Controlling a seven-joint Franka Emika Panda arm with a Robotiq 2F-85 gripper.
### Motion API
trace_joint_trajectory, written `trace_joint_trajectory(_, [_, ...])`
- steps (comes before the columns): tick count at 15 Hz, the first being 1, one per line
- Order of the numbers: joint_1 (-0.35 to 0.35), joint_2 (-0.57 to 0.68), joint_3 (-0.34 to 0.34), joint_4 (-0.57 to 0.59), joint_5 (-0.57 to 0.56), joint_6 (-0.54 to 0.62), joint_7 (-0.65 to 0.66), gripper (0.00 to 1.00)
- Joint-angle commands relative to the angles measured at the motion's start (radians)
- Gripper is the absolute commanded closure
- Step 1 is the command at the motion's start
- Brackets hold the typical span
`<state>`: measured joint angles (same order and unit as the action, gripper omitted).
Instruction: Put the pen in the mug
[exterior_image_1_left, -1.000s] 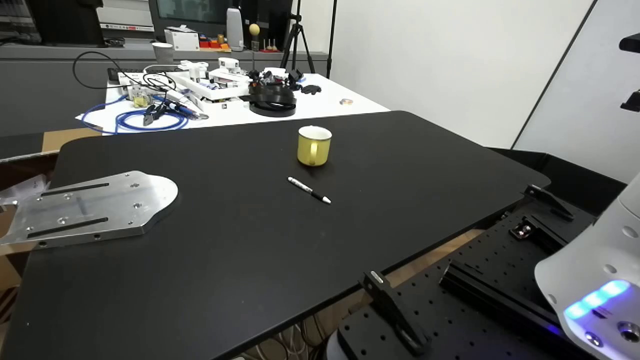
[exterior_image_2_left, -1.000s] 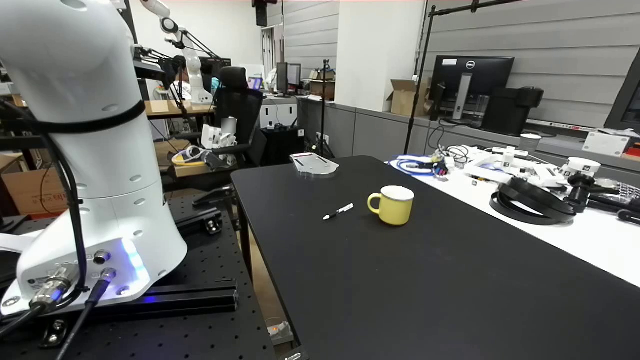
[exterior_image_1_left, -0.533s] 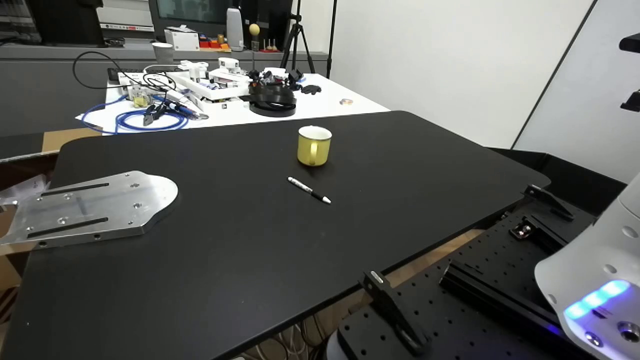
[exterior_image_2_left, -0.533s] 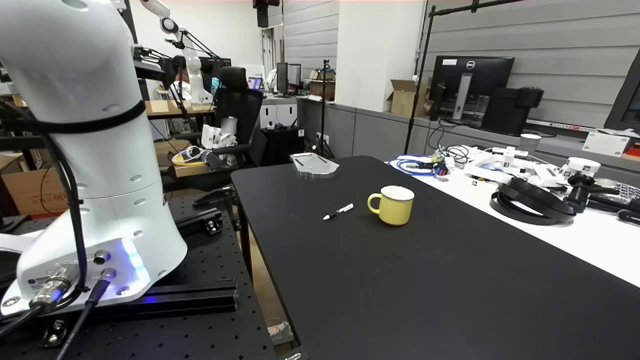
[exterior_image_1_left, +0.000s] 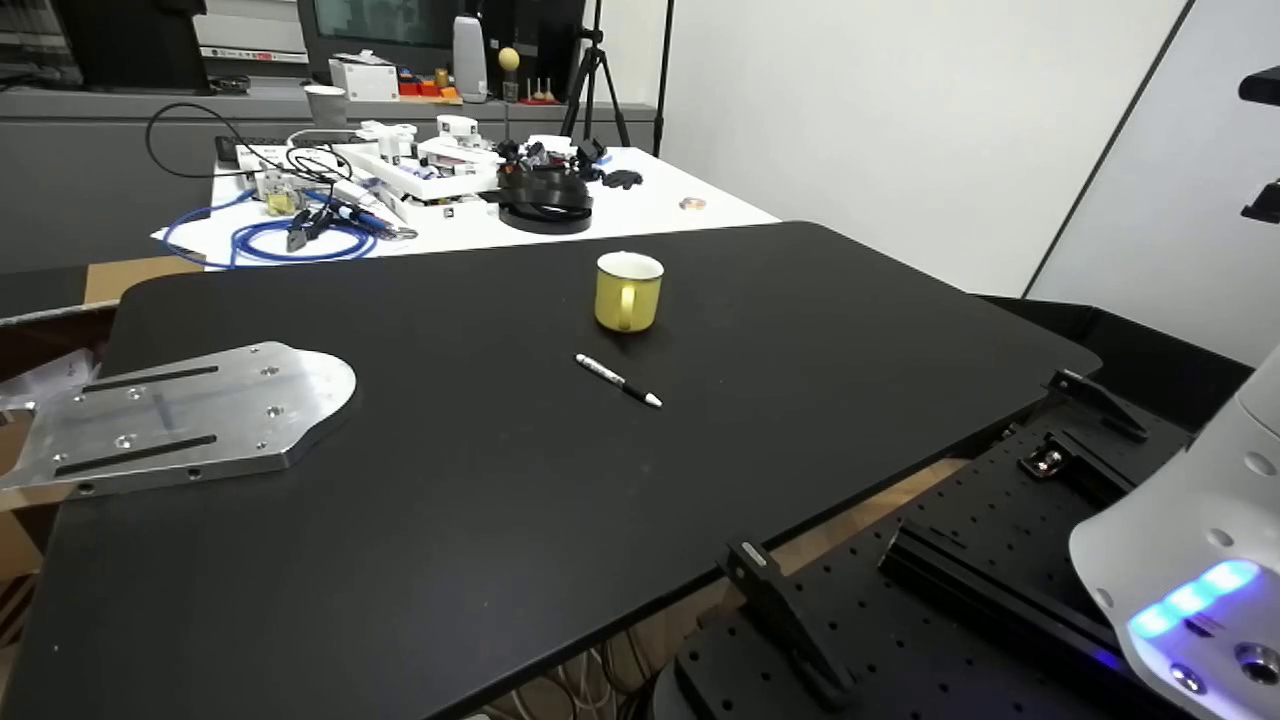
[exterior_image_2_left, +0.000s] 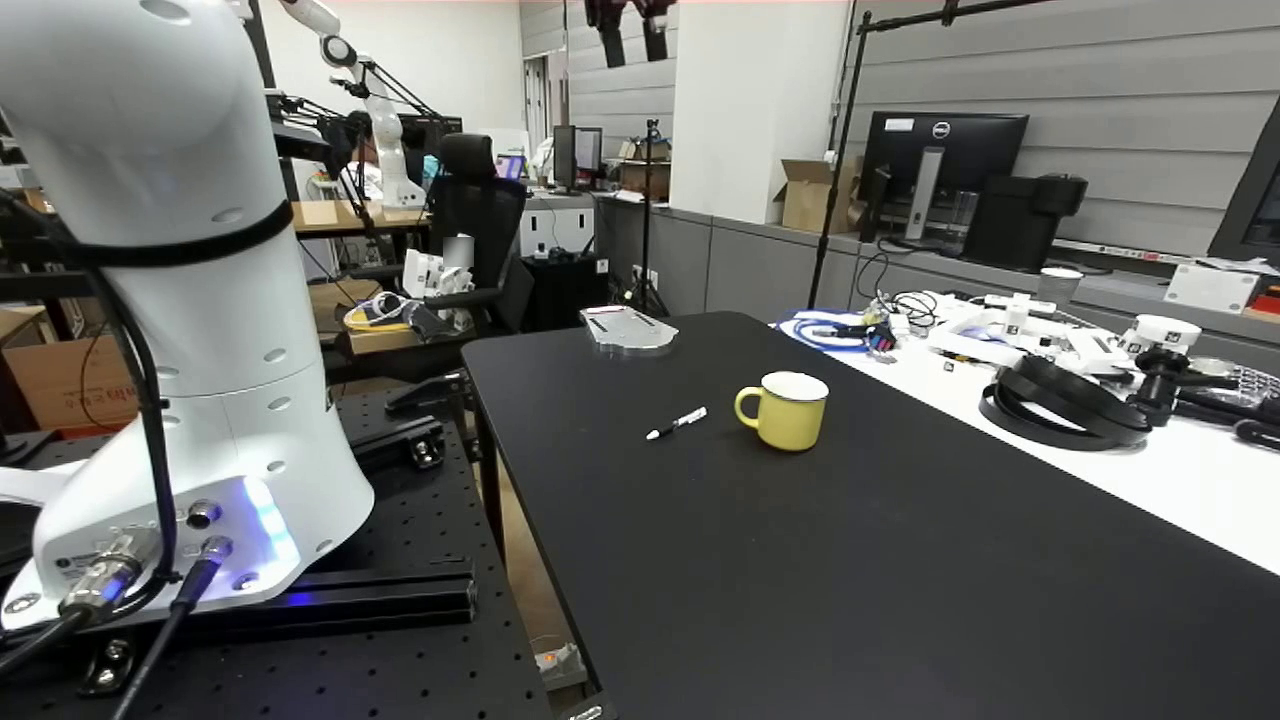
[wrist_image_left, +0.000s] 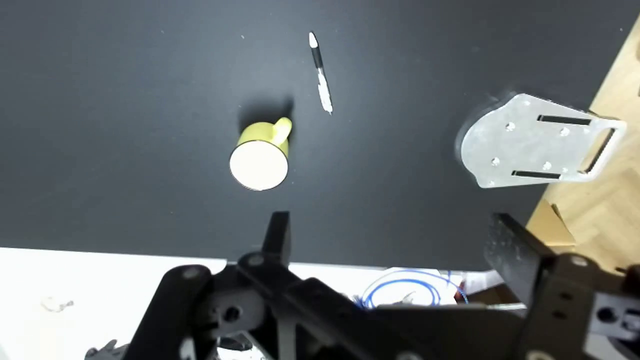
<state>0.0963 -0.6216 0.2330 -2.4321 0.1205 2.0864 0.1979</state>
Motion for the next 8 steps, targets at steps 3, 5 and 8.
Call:
trace_joint_trajectory(3, [0.061,0.253,-0.072,0.063,0.115,0.261,-0.105,0.00])
trace_joint_trajectory(5, [0.084,0.350,-0.062,0.090,0.132,0.300,-0.127,0.00])
trace_joint_trajectory(8, [0.097,0.472,-0.030,0.130,0.095,0.322,-0.101,0.00])
